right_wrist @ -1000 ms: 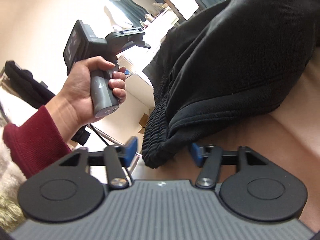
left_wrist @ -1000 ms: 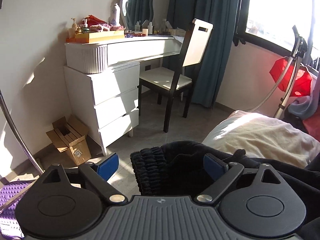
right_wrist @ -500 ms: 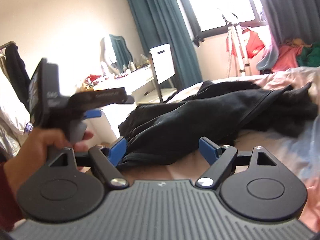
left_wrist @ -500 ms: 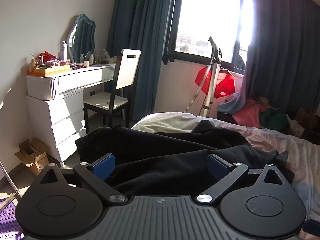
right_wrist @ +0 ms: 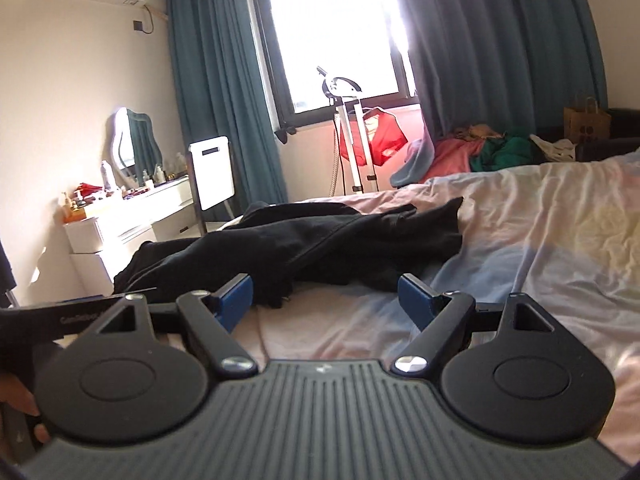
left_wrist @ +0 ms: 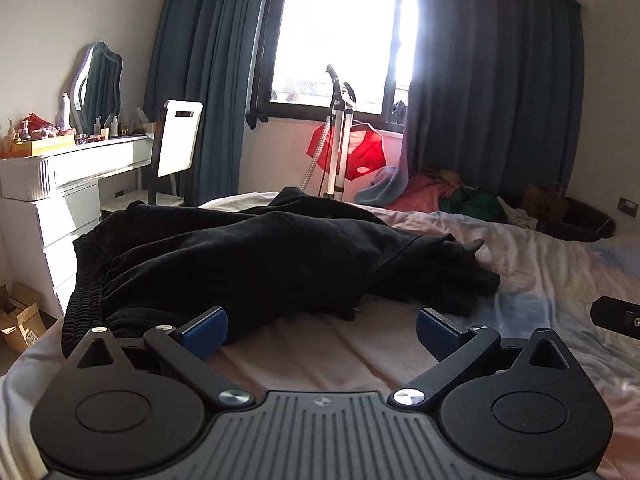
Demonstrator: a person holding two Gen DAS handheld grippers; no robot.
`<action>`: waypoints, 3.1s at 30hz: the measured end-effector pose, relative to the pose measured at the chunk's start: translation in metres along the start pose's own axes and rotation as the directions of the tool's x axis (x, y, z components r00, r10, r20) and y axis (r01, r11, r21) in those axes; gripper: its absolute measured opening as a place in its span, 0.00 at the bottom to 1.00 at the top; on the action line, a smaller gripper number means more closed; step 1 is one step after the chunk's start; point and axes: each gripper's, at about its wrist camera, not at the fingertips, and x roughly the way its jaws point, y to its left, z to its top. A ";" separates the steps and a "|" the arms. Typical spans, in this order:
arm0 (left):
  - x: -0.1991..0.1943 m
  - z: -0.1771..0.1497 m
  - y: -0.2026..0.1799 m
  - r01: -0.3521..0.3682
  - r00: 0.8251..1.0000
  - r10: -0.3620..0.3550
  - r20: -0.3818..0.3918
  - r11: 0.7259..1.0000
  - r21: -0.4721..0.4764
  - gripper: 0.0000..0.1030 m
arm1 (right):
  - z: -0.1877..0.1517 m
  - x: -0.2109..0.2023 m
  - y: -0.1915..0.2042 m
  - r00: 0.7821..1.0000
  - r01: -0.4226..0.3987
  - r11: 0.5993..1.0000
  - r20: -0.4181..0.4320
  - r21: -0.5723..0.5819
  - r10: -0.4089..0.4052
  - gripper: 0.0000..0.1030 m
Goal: Fold clothes
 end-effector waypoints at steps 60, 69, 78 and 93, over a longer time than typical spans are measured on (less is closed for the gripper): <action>0.288 0.041 -0.154 -0.025 1.000 0.010 0.029 0.798 0.603 0.07 | -0.038 0.112 -0.114 0.938 0.334 0.888 -0.207 0.314 -0.280 0.80; 0.096 0.049 -0.115 0.125 0.980 -0.181 0.080 0.881 0.456 0.06 | -0.029 0.084 -0.113 0.963 0.267 0.883 -0.131 0.387 -0.234 0.80; 0.019 0.021 -0.030 0.124 0.990 -0.133 0.040 0.976 0.177 0.07 | -0.025 0.036 -0.128 0.994 0.104 0.800 -0.035 0.592 -0.104 0.80; 0.005 0.011 0.082 0.025 0.999 -0.034 -0.025 0.957 -0.289 0.07 | -0.064 0.072 -0.161 0.979 0.184 0.610 -0.198 0.771 -0.044 0.77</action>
